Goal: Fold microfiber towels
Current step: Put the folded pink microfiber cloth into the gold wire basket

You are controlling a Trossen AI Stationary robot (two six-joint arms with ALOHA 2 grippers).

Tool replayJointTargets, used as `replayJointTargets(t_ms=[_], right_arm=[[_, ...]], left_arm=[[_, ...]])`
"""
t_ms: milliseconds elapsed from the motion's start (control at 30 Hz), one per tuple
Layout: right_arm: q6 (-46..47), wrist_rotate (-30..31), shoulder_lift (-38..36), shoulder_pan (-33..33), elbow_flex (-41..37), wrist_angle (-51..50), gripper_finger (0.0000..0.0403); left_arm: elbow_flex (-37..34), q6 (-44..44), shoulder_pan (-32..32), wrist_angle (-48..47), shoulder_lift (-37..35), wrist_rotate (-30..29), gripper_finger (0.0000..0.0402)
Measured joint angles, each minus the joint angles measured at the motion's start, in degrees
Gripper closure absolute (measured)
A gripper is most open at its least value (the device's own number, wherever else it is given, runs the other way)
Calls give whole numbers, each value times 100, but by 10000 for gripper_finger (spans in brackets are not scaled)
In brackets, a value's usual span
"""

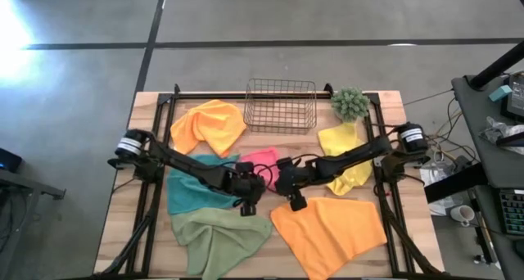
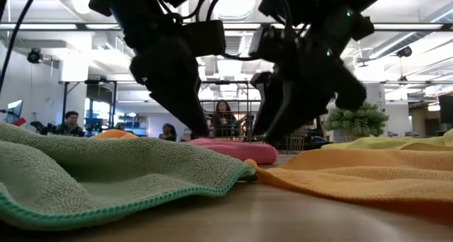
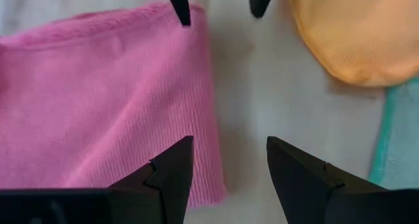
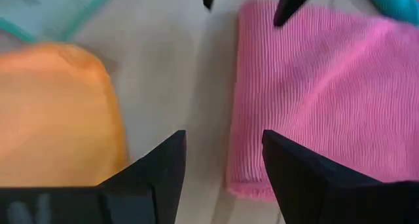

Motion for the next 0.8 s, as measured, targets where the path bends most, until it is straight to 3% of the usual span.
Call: replayJointTargets(t_ms=[67,600,800], right_arm=[[4,290,123,-9,35,14,211],[315,392,913,-35,470,-41,212],[518,387,921,-40,489,-58,239]], left_arm=[[-34,-41,3,-12,1,-86,224],[-142,-50,4,-57,494,-29,224],[-142,-62,40,-25,573,-48,224]])
